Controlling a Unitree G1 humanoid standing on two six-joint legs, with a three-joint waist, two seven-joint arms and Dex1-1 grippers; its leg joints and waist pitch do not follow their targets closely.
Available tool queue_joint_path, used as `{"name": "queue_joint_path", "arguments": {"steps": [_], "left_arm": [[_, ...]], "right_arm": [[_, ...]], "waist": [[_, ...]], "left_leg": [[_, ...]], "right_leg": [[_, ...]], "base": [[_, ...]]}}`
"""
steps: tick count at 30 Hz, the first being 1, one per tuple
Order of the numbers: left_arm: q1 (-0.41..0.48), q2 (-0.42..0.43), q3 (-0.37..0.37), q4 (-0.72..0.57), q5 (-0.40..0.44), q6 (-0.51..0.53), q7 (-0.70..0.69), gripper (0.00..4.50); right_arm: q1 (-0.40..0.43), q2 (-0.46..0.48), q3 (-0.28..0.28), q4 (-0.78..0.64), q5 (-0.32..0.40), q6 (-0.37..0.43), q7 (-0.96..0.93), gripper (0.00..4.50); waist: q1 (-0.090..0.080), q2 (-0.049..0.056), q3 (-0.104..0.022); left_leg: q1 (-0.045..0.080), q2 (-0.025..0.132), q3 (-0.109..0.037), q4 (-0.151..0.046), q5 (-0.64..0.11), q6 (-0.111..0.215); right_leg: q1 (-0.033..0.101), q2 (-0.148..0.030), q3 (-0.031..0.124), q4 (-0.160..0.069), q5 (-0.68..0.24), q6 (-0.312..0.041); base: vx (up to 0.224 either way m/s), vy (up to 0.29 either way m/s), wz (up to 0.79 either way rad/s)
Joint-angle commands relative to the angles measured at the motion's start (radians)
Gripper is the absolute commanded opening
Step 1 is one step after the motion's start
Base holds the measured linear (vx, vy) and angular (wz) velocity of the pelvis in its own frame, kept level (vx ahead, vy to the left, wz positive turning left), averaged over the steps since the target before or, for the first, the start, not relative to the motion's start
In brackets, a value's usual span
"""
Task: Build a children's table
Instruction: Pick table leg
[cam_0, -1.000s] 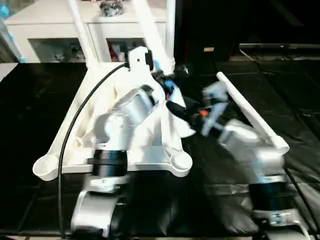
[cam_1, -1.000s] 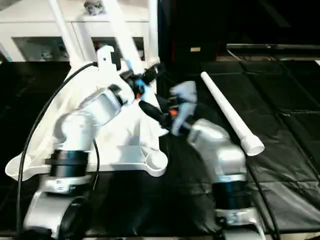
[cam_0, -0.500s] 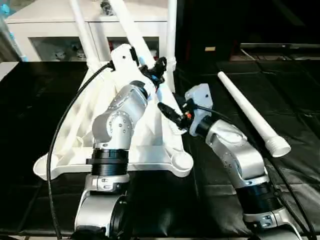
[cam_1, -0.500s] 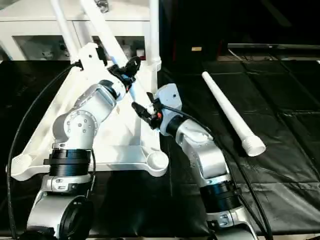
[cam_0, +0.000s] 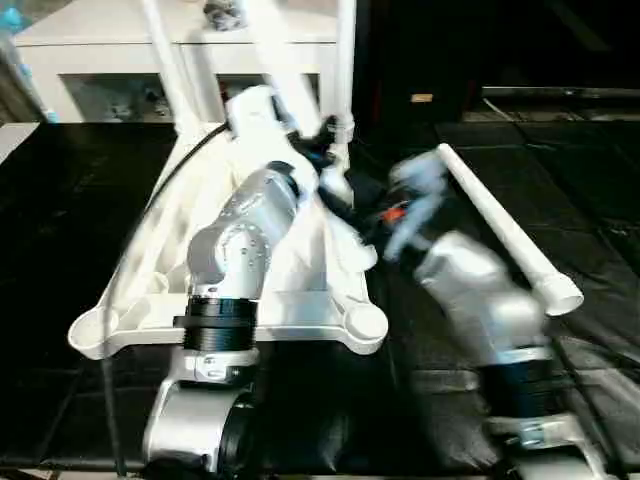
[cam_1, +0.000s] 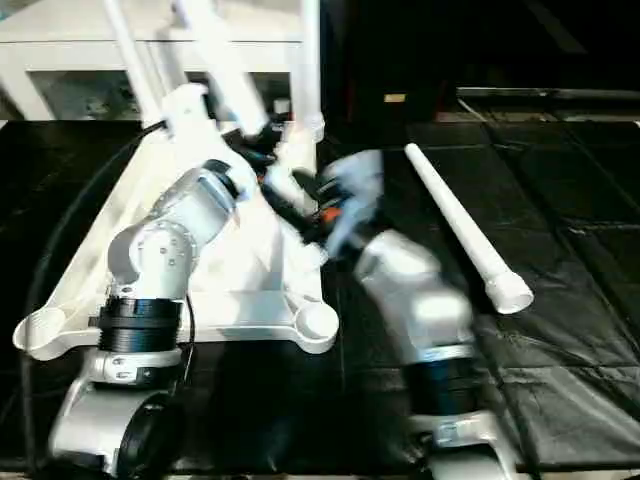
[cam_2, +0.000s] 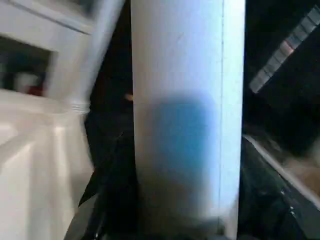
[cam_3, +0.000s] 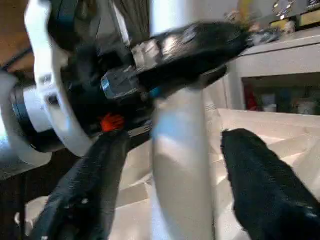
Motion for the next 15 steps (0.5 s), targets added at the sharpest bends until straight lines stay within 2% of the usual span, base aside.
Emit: {"name": "queue_joint_path", "arguments": {"steps": [1, 3, 6, 7, 9, 10, 13, 15], "left_arm": [[-0.018, 0.030, -0.015, -0.023, -0.036, 0.038, -0.082, 1.85], [-0.018, 0.058, -0.010, -0.042, -0.083, 0.080, -0.160, 1.85], [-0.022, 0.090, -0.003, -0.056, -0.132, 0.122, -0.257, 1.85], [-0.030, 0.121, -0.001, -0.066, -0.177, 0.154, -0.335, 1.85], [-0.034, 0.137, -0.003, -0.068, -0.196, 0.167, -0.374, 1.85], [-0.039, 0.161, -0.011, -0.074, -0.227, 0.188, -0.437, 1.85], [-0.041, 0.176, -0.018, -0.089, -0.269, 0.212, -0.509, 1.85], [-0.042, 0.185, -0.025, -0.108, -0.301, 0.229, -0.573, 1.85]], "right_arm": [[-0.013, -0.034, -0.021, -0.031, 0.048, 0.050, 0.063, 3.59], [-0.021, -0.076, -0.037, -0.038, 0.093, 0.100, 0.108, 3.80], [-0.034, -0.110, -0.053, -0.045, 0.129, 0.143, 0.132, 3.95], [-0.041, -0.151, -0.038, -0.049, 0.140, 0.184, 0.170, 3.98], [-0.044, -0.172, -0.030, -0.051, 0.148, 0.206, 0.189, 3.98], [-0.045, -0.206, -0.009, -0.056, 0.163, 0.237, 0.234, 3.98], [-0.046, -0.227, 0.004, -0.049, 0.174, 0.258, 0.277, 3.98], [-0.050, -0.242, 0.008, -0.034, 0.202, 0.282, 0.324, 3.98]], "waist": [[0.003, -0.009, -0.076], [0.001, -0.014, -0.076], [0.003, -0.014, -0.075], [0.002, -0.018, -0.076], [0.005, -0.016, -0.076], [0.004, -0.019, -0.074], [0.006, -0.017, -0.075], [0.007, -0.020, -0.075]], "left_leg": [[0.008, 0.018, -0.003, -0.059, -0.100, 0.066], [0.007, 0.016, -0.001, -0.058, -0.106, 0.062], [0.007, 0.017, 0.000, -0.057, -0.105, 0.059], [0.007, 0.017, 0.000, -0.057, -0.103, 0.056], [0.010, 0.016, 0.001, -0.056, -0.091, 0.057], [0.009, 0.016, 0.002, -0.057, -0.102, 0.056], [0.010, 0.019, 0.002, -0.057, -0.101, 0.052], [0.009, 0.019, 0.002, -0.057, -0.099, 0.053]], "right_leg": [[0.070, -0.038, 0.035, -0.062, -0.111, -0.202], [0.073, -0.039, 0.034, -0.063, -0.127, -0.207], [0.070, -0.042, 0.034, -0.064, -0.154, -0.217], [0.071, -0.041, 0.034, -0.063, -0.159, -0.215], [0.069, -0.039, 0.035, -0.061, -0.157, -0.219], [0.070, -0.039, 0.034, -0.063, -0.166, -0.217], [0.069, -0.041, 0.035, -0.060, -0.167, -0.220], [0.071, -0.043, 0.035, -0.060, -0.165, -0.227]], "base": [[0.000, 0.000, 0.00], [0.000, 0.000, 0.00], [0.000, 0.000, 0.00], [0.000, 0.000, 0.00], [0.000, 0.000, 0.00], [0.000, 0.000, 0.00], [0.000, 0.000, 0.00], [0.000, 0.000, 0.00]]}}
